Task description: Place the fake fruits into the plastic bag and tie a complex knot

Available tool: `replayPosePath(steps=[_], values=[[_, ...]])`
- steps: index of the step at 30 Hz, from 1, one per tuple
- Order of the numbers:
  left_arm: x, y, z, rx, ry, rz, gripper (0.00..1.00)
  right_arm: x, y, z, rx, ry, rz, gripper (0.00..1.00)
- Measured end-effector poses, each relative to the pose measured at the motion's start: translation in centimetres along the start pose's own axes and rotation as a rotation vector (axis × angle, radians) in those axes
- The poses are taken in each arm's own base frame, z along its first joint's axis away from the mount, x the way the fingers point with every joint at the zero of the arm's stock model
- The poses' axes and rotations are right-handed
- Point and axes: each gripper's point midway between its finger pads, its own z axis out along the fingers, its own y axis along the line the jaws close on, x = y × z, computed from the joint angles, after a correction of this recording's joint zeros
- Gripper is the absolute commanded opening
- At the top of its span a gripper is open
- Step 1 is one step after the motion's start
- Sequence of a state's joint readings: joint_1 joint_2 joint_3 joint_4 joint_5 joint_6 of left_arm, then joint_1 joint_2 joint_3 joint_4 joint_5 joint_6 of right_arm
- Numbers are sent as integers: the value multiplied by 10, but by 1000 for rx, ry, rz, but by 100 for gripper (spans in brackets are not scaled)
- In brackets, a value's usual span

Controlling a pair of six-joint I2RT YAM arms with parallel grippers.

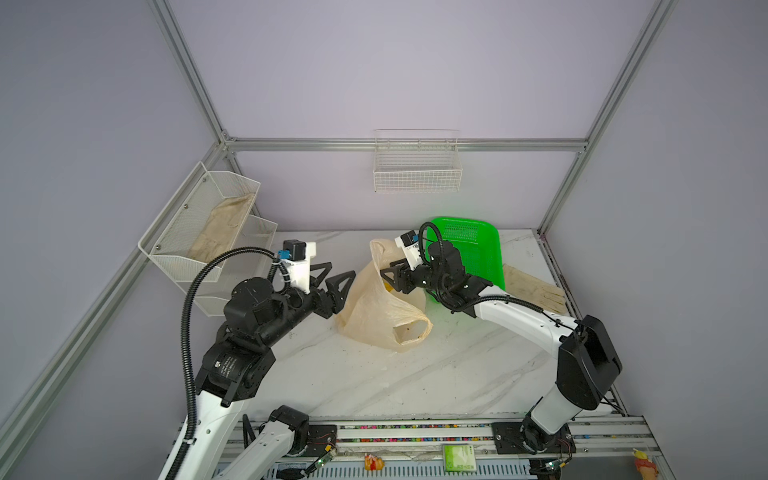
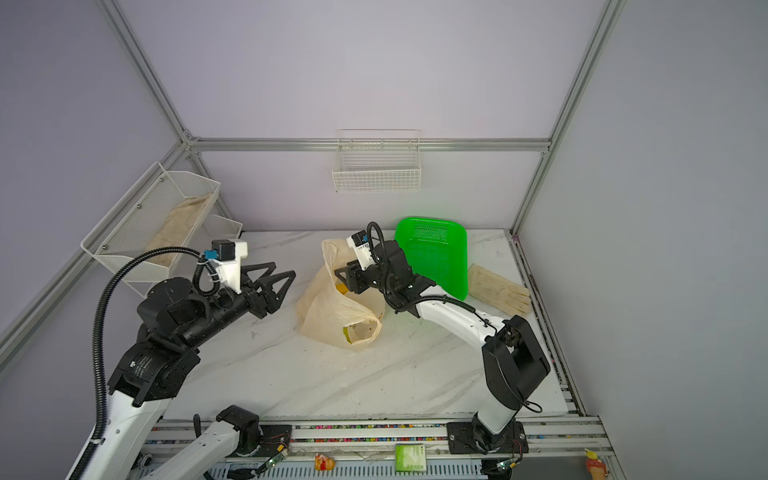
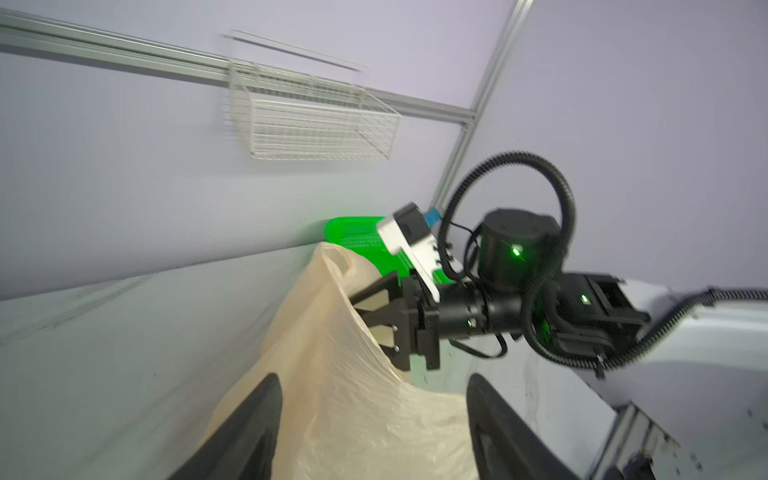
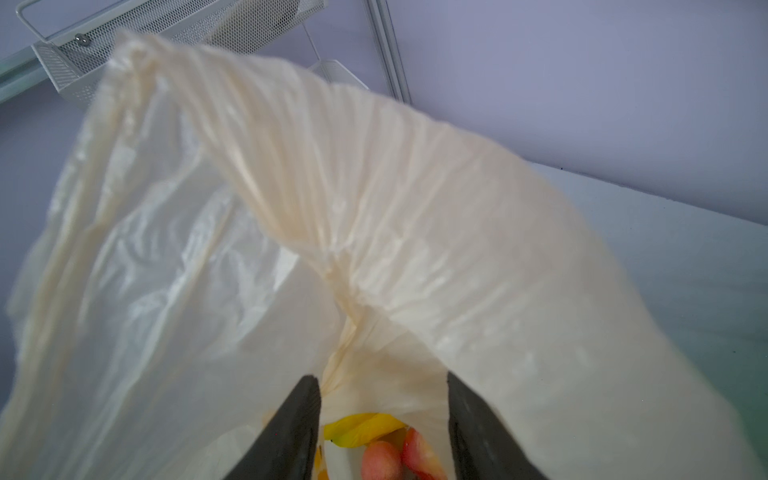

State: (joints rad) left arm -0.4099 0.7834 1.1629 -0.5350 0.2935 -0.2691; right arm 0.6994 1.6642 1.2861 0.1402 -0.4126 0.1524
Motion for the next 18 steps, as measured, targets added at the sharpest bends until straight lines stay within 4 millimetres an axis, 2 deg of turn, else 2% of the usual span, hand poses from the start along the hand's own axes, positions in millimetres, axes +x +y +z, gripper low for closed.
replayPosePath(steps=[5, 7, 10, 12, 14, 16, 18], values=[[54, -67, 21, 250, 210, 105, 54, 1, -12, 11, -41, 28, 59, 50], [86, -93, 33, 323, 316, 173, 53, 4, -17, 16, -45, 42, 82, 50], [134, -117, 54, 366, 462, 275, 51, 3, -19, 23, -54, 50, 97, 49], [169, -122, 71, 348, 559, 350, 51, 3, -18, 24, -61, 53, 104, 49], [194, -121, 84, 313, 623, 423, 51, 3, -19, 24, -67, 55, 111, 49], [211, -116, 94, 265, 655, 495, 53, 3, -18, 23, -73, 56, 117, 49], [216, -110, 102, 218, 658, 544, 53, 2, -18, 23, -79, 57, 119, 49]])
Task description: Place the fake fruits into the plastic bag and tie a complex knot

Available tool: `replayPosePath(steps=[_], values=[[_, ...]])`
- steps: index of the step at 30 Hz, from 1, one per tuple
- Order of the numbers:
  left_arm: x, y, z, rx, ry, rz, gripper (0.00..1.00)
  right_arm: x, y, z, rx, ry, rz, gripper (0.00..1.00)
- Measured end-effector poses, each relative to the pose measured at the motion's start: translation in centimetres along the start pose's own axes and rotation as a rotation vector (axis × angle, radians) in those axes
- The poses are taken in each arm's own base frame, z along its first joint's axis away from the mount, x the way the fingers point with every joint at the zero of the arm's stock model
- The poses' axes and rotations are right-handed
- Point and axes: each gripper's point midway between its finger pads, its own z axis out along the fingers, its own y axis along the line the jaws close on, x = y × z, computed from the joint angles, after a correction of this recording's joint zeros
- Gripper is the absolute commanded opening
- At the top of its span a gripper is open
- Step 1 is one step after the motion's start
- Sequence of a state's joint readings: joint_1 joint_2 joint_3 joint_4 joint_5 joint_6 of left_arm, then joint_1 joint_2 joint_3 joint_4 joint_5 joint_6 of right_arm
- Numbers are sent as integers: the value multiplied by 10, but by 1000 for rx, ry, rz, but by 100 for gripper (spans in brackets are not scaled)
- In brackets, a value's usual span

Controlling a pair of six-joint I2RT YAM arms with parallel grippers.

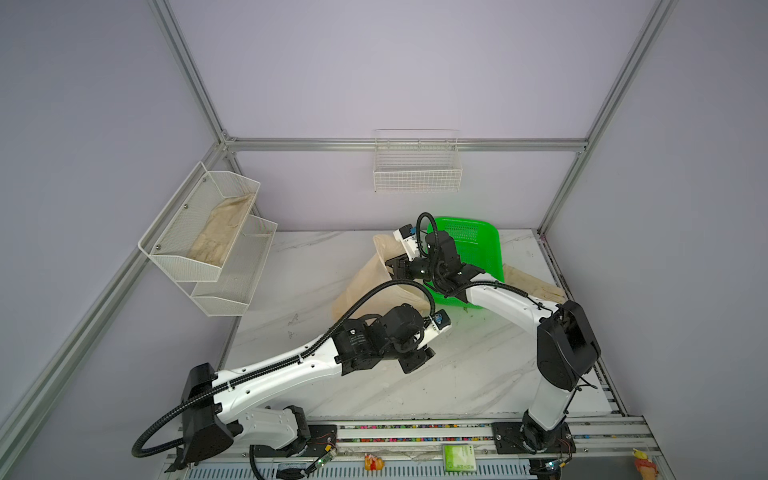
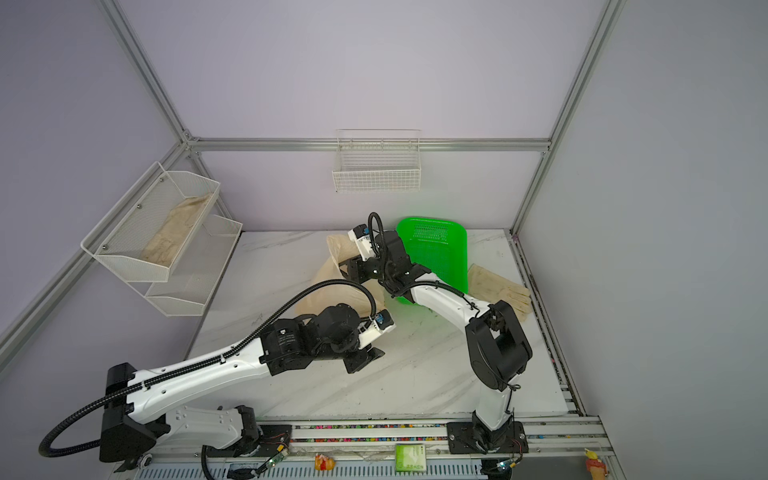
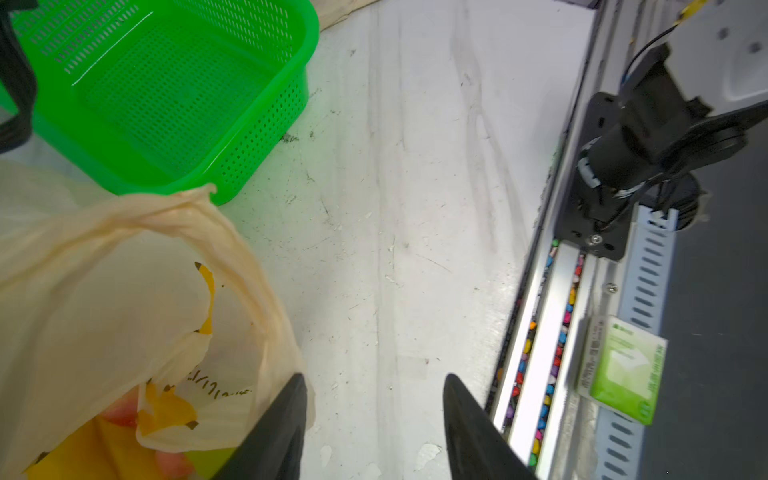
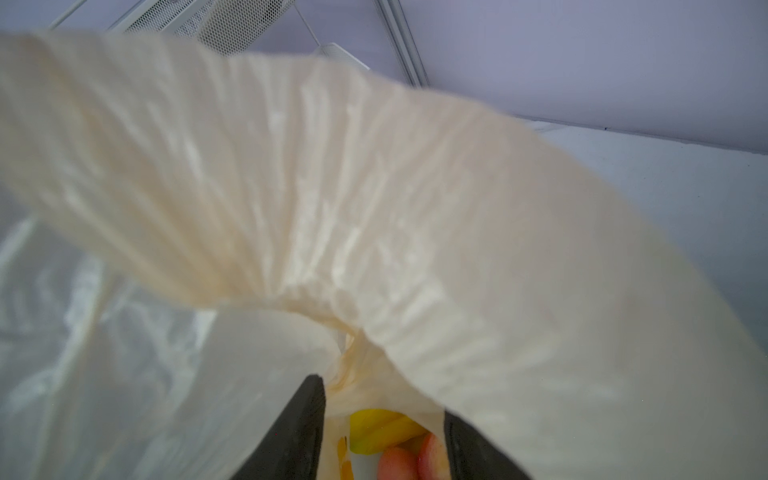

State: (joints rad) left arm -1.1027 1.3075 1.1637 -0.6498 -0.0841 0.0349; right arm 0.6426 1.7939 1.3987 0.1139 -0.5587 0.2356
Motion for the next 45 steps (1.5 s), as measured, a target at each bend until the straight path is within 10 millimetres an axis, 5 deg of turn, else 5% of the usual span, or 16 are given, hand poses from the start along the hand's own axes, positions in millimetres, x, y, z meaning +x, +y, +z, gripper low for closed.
replayPosePath(steps=[15, 27, 34, 37, 41, 45], values=[[-41, 48, -12, -296, -155, 45, 53, -1, 0, -2, -20, 5, 3, 48], [-31, 41, 23, -274, -89, 61, 48, -5, -11, -7, -2, -6, 10, 48], [-18, 38, 49, -264, -24, 79, 27, -6, -13, -8, 1, -8, 11, 48], [-14, 37, 52, -261, -10, 85, 6, -6, -14, -9, 4, -9, 12, 48], [-20, 39, 39, -260, -38, 62, 0, -7, -16, -10, 2, -9, 6, 48], [-44, 55, -22, -256, -211, -30, 0, -11, -16, -22, 17, -13, -15, 49]])
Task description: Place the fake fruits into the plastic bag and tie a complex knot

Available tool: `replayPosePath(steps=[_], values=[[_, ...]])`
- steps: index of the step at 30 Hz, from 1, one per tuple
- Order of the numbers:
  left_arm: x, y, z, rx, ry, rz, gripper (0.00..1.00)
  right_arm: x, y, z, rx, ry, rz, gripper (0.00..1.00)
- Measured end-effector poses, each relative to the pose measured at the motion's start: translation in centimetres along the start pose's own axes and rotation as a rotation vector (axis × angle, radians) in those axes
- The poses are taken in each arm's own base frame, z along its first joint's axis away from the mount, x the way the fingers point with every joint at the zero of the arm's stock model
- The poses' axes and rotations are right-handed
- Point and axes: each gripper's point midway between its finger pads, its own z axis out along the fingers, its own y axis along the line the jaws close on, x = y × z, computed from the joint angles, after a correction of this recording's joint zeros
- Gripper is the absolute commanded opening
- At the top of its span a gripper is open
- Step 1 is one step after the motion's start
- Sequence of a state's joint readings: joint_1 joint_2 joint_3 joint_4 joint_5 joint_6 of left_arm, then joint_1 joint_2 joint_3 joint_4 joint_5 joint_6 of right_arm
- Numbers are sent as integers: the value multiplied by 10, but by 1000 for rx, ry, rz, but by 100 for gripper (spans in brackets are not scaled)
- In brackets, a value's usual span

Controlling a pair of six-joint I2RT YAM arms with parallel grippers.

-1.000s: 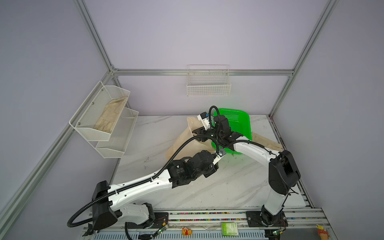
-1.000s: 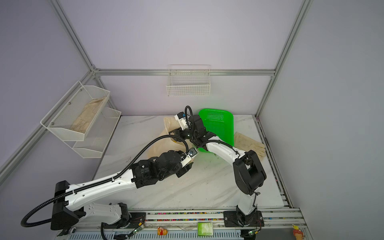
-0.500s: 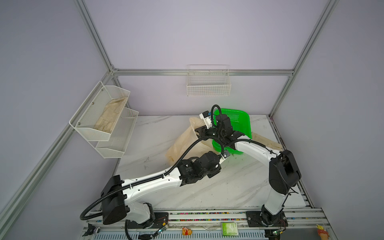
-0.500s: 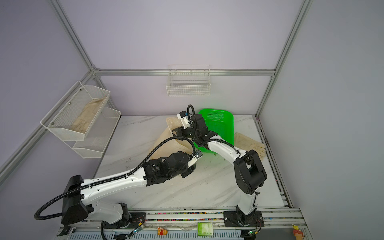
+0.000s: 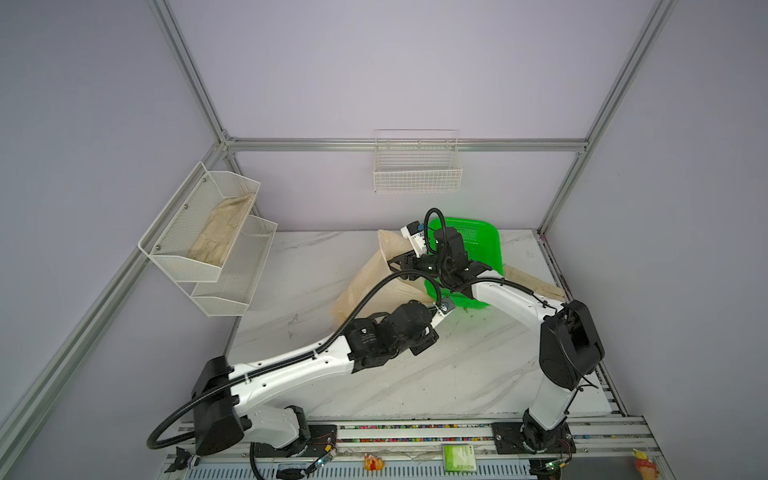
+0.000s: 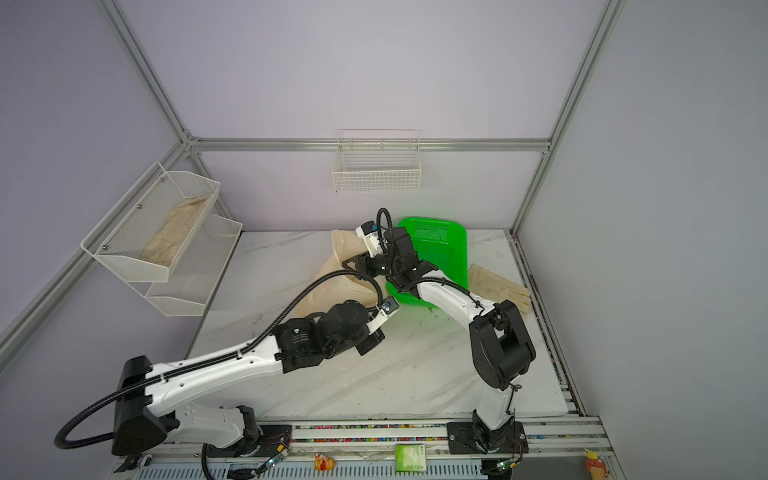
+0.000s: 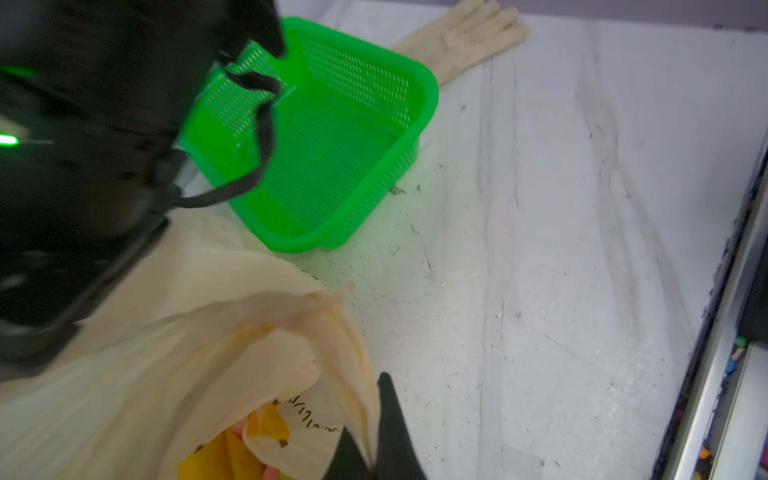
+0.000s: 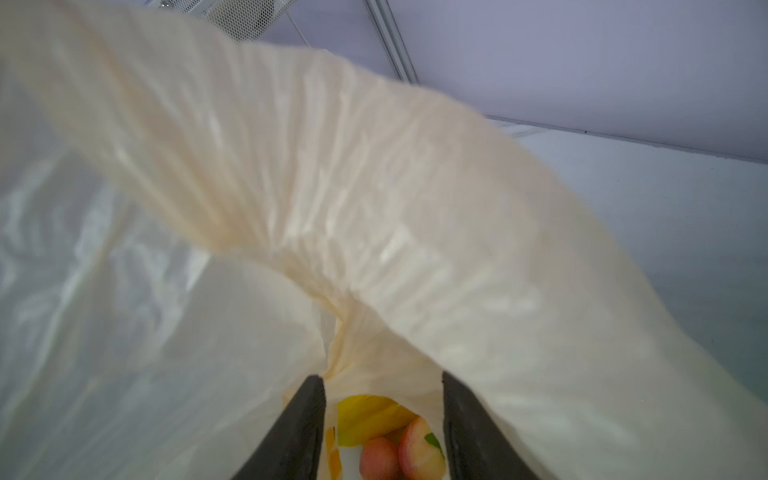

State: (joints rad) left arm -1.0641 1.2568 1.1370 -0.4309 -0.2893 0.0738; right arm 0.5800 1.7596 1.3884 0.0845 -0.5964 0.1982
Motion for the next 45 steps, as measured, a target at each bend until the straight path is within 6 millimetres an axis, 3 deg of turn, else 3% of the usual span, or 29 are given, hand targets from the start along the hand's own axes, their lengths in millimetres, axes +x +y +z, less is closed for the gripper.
replayPosePath(steps=[4, 7, 11, 16, 20, 23, 30, 34, 38, 41, 45], values=[[-20, 63, -78, -72, -241, -179, 0, -19, 9, -37, 40, -60, -77, 49], [-20, 87, -112, -102, -351, -254, 0, -37, 28, -70, 62, -137, -183, 50], [-11, 92, -116, -78, -366, -290, 0, -43, 59, -101, 74, -203, -323, 57], [8, 95, -103, -59, -313, -327, 0, -32, 96, -112, 25, -216, -467, 74], [11, 95, -103, -42, -309, -350, 0, -3, 120, -105, -39, -174, -548, 77], [9, 95, -104, -29, -318, -357, 0, 27, 130, -93, -113, -118, -569, 70], [8, 94, -106, -13, -327, -373, 0, 77, 124, -43, -182, 16, -543, 65], [6, 93, -109, -8, -336, -371, 0, 92, 116, -17, -202, 83, -542, 64], [6, 93, -110, -6, -339, -371, 0, 93, 119, -8, -238, 100, -553, 62], [6, 94, -110, -11, -339, -372, 0, 88, 123, -4, -261, 102, -565, 47], [7, 96, -110, -17, -338, -378, 0, 90, 131, -3, -317, 112, -568, 2]])
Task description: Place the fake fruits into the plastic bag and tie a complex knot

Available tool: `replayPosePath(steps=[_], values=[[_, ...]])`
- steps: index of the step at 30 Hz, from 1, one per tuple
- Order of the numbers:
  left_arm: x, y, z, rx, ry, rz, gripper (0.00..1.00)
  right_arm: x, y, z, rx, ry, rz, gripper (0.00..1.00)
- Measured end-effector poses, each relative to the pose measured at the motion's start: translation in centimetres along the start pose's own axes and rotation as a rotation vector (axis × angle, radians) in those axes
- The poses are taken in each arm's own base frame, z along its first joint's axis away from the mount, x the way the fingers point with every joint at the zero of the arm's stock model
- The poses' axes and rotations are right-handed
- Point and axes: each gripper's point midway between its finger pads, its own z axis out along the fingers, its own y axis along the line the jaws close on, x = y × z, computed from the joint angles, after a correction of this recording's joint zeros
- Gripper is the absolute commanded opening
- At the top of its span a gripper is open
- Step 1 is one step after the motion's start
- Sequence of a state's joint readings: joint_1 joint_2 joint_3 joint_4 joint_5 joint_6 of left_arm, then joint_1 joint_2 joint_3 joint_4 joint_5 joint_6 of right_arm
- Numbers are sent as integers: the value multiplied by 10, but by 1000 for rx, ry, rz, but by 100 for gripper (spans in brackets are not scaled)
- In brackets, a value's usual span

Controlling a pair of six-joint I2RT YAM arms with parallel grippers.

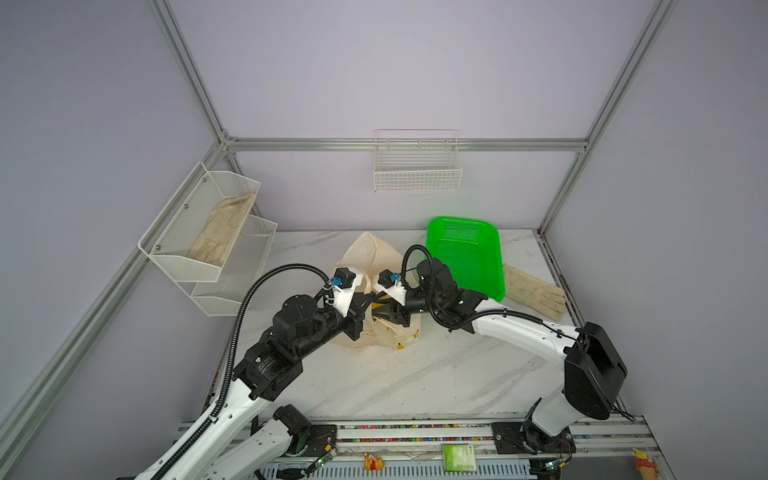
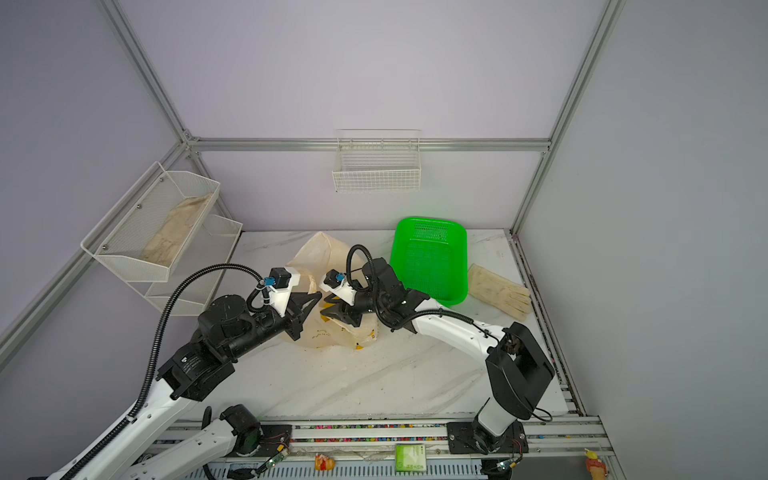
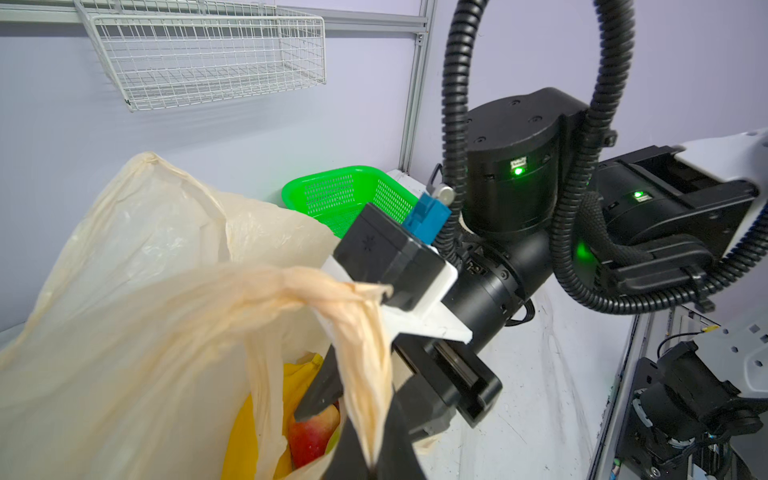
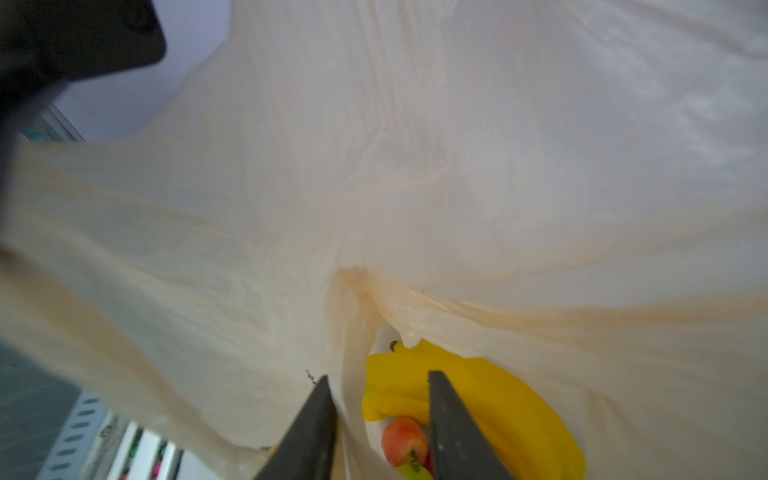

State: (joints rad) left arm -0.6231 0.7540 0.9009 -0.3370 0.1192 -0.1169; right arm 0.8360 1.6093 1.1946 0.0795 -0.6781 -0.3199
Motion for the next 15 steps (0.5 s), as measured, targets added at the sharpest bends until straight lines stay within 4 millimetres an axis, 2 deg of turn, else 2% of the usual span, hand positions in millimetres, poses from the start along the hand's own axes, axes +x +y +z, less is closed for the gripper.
replayPosePath(steps=[3, 5, 6, 8, 10, 12, 13, 15], values=[[-1, 3, 0, -12, -6, -15, 0, -2, 3, -3, -24, -4, 25, 0], [-4, 6, -1, -21, -15, -35, 0, -9, -2, -18, -3, -24, 53, 0], [-5, 8, -1, -29, -21, -52, 0, -17, -8, -33, 25, -49, 75, 0], [-10, 12, 0, -46, -38, -89, 0, -41, -22, -76, 116, -129, 111, 0], [-13, 22, 2, -80, -49, -138, 0, -81, -37, -135, 263, -262, 115, 0], [-19, 34, 5, -123, -53, -175, 0, -118, -36, -181, 372, -390, 97, 0], [-23, 41, 7, -144, -57, -194, 0, -134, -29, -196, 397, -444, 85, 0], [-30, 55, 11, -189, -61, -219, 0, -153, -23, -214, 442, -513, 92, 0]])
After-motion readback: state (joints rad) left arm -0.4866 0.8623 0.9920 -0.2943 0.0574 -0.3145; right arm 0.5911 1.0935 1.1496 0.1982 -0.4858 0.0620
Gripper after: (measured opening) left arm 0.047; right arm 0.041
